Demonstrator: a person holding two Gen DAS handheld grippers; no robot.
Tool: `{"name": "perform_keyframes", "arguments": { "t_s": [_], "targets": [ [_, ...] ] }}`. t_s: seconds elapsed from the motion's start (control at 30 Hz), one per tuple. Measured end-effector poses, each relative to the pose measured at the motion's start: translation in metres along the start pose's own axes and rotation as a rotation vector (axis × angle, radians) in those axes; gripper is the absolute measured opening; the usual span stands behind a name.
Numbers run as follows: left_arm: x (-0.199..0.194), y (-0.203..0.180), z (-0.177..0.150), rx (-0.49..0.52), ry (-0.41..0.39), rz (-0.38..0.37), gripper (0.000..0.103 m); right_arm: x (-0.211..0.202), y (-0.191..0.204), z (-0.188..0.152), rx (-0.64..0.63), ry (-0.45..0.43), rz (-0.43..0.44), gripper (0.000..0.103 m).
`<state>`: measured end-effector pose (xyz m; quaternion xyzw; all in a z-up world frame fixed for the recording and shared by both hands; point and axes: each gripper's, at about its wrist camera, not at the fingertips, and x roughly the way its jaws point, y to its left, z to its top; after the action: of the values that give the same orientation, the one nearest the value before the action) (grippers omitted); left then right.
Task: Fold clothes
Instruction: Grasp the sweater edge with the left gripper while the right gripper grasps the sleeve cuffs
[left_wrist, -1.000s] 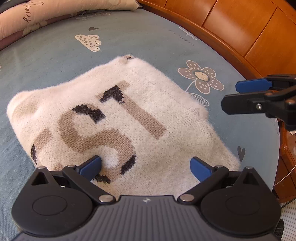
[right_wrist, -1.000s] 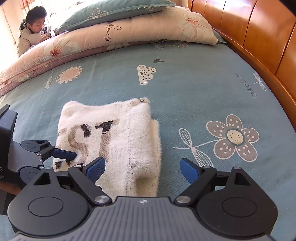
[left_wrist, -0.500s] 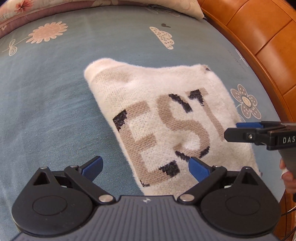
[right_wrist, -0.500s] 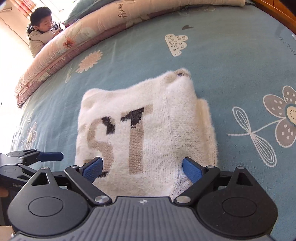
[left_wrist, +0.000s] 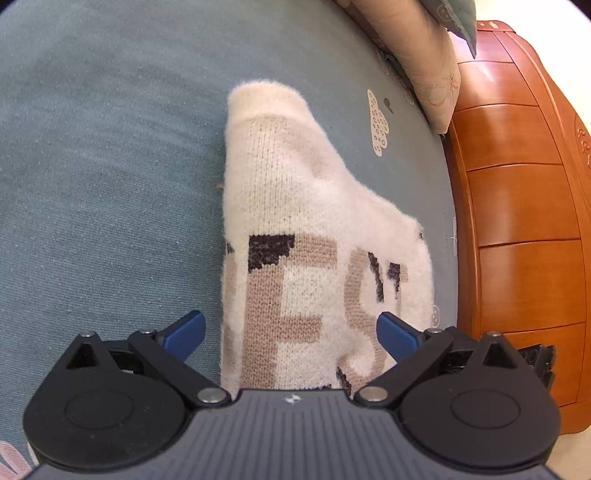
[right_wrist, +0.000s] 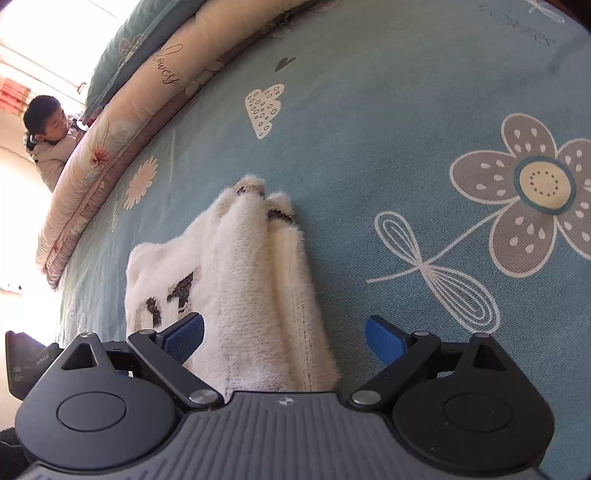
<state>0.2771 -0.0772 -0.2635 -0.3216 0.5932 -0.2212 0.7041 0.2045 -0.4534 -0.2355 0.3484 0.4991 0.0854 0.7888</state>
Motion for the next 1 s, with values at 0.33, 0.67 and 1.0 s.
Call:
{"name": "perform_keyframes", "arguments": {
  "t_s": [0.33,0.67,1.0],
  "targets": [
    [0.042,-0.015,-0.002,0.039,0.127,0.044,0.099,0.041,-0.053,0.017,0.215,0.101,0.176,0.100],
    [0.062,-0.020,0.002,-0.004,0.149,0.044,0.102,0.055,-0.049,0.012,0.212,0.157,0.284,0.103],
    [0.053,-0.029,0.009,0.008,0.120,0.047,0.101,0.084,-0.020,0.041,0.122,0.215,0.297,0.103]
  ]
}}
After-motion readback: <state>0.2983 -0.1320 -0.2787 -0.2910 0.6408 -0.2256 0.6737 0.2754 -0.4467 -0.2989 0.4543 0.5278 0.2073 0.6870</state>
